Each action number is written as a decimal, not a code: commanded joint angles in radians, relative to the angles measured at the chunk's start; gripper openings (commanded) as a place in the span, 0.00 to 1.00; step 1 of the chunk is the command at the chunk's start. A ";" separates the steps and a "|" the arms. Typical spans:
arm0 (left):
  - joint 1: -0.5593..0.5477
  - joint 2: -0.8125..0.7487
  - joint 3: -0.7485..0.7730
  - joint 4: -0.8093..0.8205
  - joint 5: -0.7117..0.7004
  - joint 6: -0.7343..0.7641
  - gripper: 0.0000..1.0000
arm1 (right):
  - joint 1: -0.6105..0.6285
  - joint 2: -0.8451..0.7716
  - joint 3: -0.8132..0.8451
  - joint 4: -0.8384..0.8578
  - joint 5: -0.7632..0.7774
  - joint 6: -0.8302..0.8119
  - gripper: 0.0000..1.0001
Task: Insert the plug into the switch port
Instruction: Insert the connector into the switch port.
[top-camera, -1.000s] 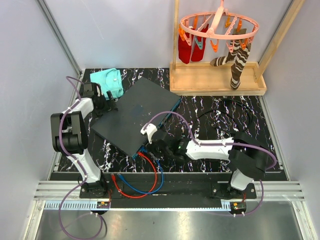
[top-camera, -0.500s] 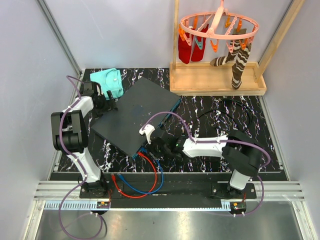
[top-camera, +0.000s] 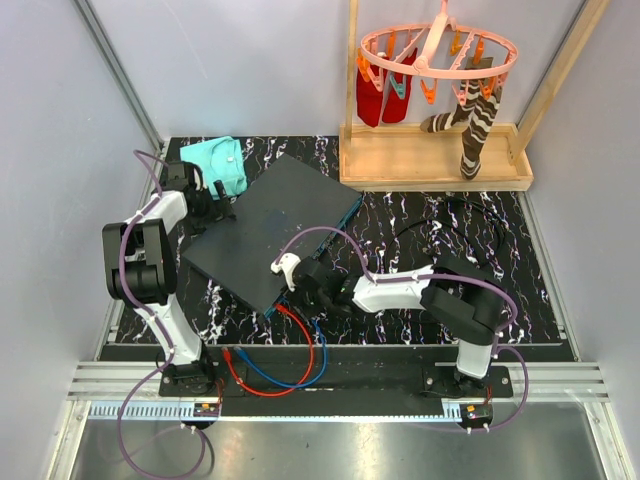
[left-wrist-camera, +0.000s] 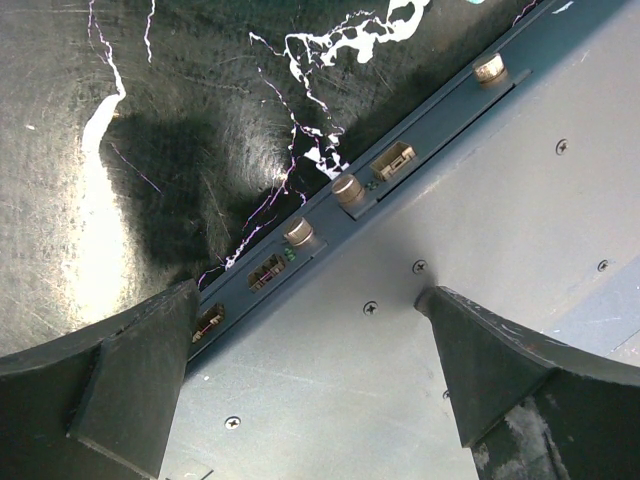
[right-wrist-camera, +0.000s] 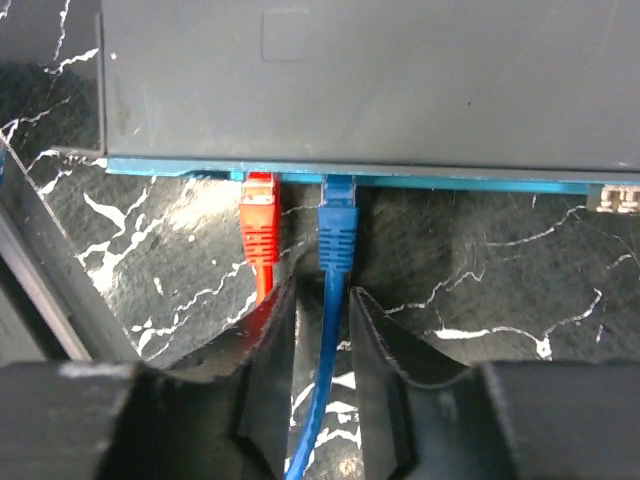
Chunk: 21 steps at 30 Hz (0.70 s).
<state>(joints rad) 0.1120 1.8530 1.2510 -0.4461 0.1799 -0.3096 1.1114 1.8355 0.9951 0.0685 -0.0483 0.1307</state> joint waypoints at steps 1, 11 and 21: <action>-0.043 0.084 -0.012 -0.054 -0.036 0.030 0.99 | 0.001 0.039 0.036 0.043 -0.015 -0.008 0.28; -0.100 0.086 -0.005 -0.150 -0.123 0.056 0.82 | 0.001 0.070 0.112 0.063 0.019 -0.058 0.01; -0.164 0.069 -0.030 -0.190 -0.068 0.073 0.65 | -0.001 0.087 0.126 0.145 0.044 -0.086 0.00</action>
<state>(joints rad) 0.0380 1.8641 1.2953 -0.4576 0.0929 -0.2573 1.1080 1.8809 1.0622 0.0212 -0.0425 0.0788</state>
